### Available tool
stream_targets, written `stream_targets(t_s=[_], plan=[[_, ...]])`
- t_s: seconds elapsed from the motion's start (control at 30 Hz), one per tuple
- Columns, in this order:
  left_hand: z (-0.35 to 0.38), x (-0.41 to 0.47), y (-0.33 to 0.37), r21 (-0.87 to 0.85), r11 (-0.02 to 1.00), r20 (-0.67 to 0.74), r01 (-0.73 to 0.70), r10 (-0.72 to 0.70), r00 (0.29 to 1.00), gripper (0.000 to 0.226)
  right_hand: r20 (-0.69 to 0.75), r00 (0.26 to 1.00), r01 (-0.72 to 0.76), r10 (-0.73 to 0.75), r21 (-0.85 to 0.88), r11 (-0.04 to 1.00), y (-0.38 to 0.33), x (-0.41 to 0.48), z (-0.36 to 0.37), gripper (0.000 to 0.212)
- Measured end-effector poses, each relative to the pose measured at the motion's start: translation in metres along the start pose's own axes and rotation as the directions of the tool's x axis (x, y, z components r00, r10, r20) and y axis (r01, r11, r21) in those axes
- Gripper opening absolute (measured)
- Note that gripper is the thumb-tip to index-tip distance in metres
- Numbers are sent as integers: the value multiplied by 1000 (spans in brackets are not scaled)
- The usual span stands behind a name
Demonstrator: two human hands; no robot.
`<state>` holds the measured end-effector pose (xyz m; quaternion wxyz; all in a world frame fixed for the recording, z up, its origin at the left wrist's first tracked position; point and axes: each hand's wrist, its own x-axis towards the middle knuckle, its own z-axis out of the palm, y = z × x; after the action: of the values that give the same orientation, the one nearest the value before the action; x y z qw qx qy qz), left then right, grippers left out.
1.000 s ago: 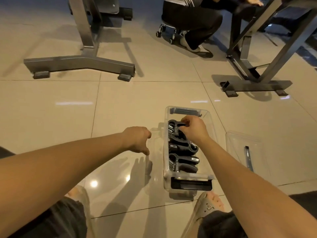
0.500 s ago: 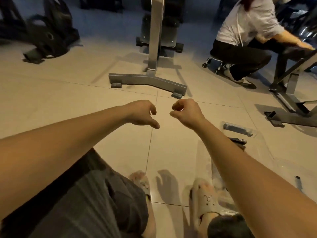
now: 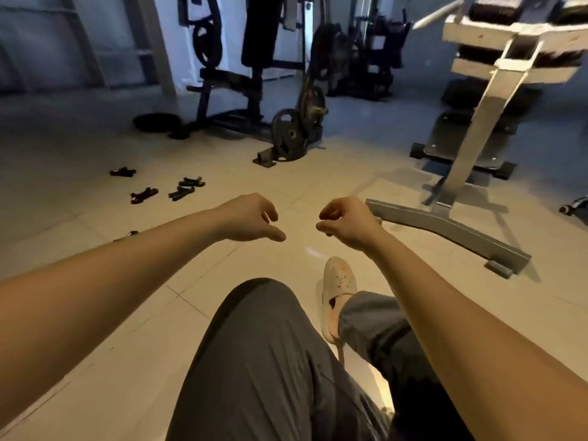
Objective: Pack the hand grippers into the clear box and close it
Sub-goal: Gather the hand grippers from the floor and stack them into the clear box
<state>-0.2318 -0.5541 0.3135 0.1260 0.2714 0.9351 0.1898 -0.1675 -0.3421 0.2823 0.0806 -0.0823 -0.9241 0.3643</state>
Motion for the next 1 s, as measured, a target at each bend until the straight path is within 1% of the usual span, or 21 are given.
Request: stream_targets(t_s=[0.1, 0.23, 0.33, 0.4, 0.47, 0.53, 0.63, 0.7, 0.77, 0.83, 1.0], plan=[[-37, -6, -69, -18, 992, -90, 128, -129, 988, 55, 91, 991, 97, -96, -8, 995, -46, 51, 37, 21], [-72, -17, -165, -48, 949, -189, 311, -315, 930, 54, 215, 955, 210, -204, -3, 978, -98, 117, 95, 23], [-91, -29, -225, -102, 893, -233, 438, -449, 863, 49, 290, 914, 295, -284, 8, 956, -134, 160, 141, 25], [-102, -36, -269, -171, 840, -239, 515, -542, 806, 47, 361, 873, 352, -327, -2, 936, -159, 193, 183, 26], [-108, -39, -300, -196, 810, -243, 554, -587, 772, 48, 400, 848, 382, -347, -8, 924, -173, 216, 212, 26], [-113, -44, -343, -229, 760, -244, 608, -649, 720, 52, 454, 811, 417, -368, -8, 909, -194, 246, 253, 24], [-114, -53, -402, -232, 711, -240, 664, -703, 669, 55, 526, 762, 457, -378, -23, 889, -222, 285, 309, 24], [-117, -56, -434, -234, 679, -232, 696, -734, 638, 57, 550, 751, 454, -365, -29, 891, -238, 307, 343, 24], [-122, -53, -461, -227, 662, -227, 715, -750, 622, 60, 573, 747, 436, -336, -41, 899, -248, 329, 375, 26], [-126, -44, -489, -222, 657, -209, 721, -754, 623, 61, 591, 745, 418, -310, -52, 907, -250, 350, 407, 29], [-137, -12, -556, -179, 669, -122, 721, -743, 659, 67, 628, 744, 358, -230, -82, 930, -242, 407, 485, 42]])
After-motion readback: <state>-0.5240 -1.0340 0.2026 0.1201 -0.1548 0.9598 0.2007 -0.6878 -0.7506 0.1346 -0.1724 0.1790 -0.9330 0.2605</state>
